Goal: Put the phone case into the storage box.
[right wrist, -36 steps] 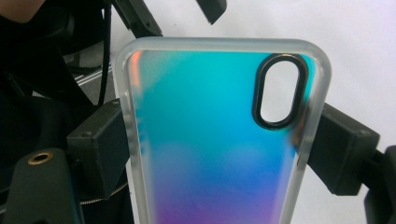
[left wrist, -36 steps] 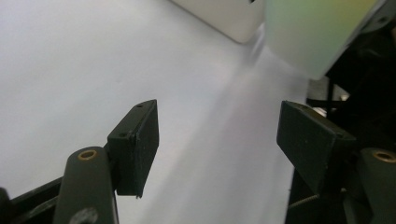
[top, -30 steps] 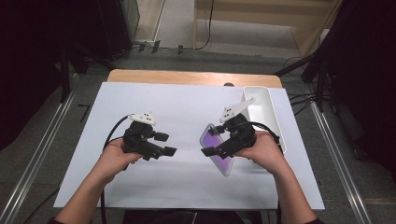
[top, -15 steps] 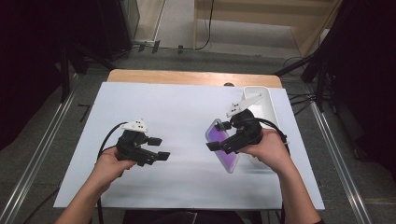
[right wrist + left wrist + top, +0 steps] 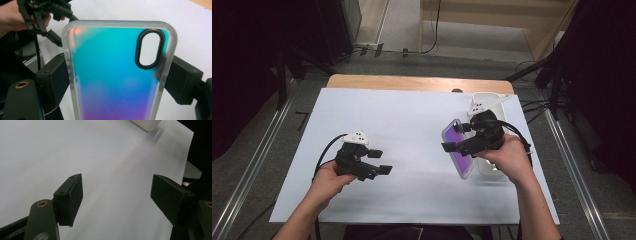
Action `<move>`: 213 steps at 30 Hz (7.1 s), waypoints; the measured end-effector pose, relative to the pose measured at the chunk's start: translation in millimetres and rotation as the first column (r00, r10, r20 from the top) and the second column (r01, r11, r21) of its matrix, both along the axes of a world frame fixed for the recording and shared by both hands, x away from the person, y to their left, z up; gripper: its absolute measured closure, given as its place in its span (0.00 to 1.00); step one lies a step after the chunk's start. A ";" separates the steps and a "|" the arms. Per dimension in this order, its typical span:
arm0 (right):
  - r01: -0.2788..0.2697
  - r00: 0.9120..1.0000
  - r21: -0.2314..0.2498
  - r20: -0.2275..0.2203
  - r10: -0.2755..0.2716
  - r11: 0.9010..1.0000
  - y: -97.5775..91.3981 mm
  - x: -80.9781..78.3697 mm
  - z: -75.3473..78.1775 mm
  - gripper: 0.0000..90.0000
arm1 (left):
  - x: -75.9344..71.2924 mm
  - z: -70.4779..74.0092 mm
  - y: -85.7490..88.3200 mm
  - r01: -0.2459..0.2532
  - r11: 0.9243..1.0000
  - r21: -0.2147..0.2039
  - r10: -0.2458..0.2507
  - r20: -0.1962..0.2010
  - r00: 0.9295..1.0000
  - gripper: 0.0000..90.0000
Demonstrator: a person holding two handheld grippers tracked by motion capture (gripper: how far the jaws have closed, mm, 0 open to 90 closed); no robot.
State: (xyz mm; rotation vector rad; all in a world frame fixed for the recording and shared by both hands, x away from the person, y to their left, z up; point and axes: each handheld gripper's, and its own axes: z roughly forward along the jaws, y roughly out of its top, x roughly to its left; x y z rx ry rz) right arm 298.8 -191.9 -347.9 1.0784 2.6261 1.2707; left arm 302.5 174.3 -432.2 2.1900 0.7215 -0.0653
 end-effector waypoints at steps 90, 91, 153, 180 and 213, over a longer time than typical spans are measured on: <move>0.538 0.828 0.034 0.165 -0.535 0.843 -83.7 80.9 8.4 0.17 | -22.9 -11.1 42.6 -0.144 0.989 -0.027 0.143 -0.025 0.989 0.29; 0.540 0.827 0.036 0.166 -0.538 0.841 -84.8 82.5 9.4 0.17 | -22.9 -11.2 42.6 -0.142 0.990 -0.023 0.141 -0.027 0.990 0.29; 0.725 0.670 0.047 0.182 -0.719 0.688 -94.4 174.7 -9.2 0.17 | -18.8 -10.4 47.4 -0.147 0.988 -0.044 0.145 -0.037 0.989 0.29; 0.761 0.635 0.040 0.157 -0.756 0.648 -100.5 171.5 -52.7 0.17 | -18.5 -9.5 47.7 -0.155 0.987 -0.040 0.154 -0.031 0.988 0.29; 0.744 0.661 -0.005 0.152 -0.735 0.668 -92.1 168.6 -80.7 0.17 | -19.3 -9.7 44.9 -0.149 0.988 -0.028 0.148 -0.022 0.989 0.29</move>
